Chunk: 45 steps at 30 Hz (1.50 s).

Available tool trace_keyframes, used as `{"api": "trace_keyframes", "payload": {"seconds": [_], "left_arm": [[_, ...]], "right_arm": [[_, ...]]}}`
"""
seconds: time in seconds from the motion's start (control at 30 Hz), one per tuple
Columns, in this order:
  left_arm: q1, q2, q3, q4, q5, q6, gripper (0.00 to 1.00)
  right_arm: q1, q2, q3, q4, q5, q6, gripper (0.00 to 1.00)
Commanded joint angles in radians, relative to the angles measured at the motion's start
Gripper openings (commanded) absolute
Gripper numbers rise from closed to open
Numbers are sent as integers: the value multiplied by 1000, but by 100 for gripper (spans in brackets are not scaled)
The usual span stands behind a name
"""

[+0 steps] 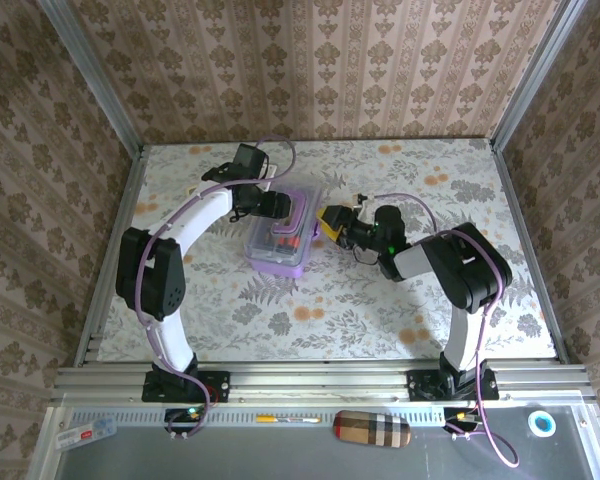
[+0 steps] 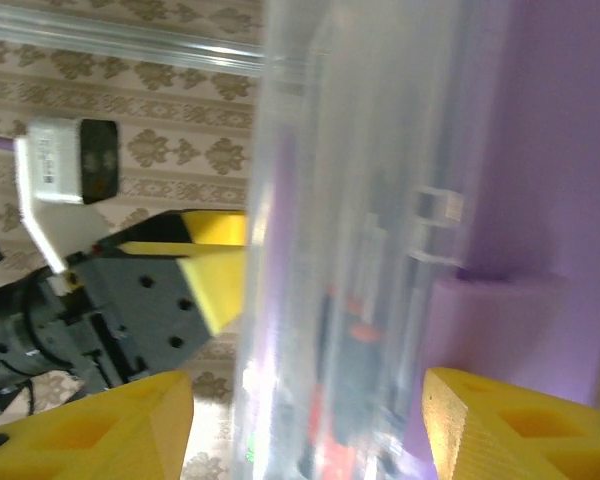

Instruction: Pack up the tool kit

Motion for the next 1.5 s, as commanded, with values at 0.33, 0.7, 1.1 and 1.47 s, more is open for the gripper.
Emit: {"api": "trace_keyframes", "payload": {"seconds": [0.33,0.7,1.1,1.47], "left_arm": [[2,123,-66,-156,-1,11,54],[1,126,-71,-151,13,3,55],[2,134,-71,-146,31,-5,54],[1,135,-74,-145,31,-5,54]], "right_arm": [[15,39,56,-20,-19,-43,62],[14,133,128,126,0,73,58],[-25,50,85,23,-10,10,59],[-70,-19,68,-4,-36,-4,59]]}}
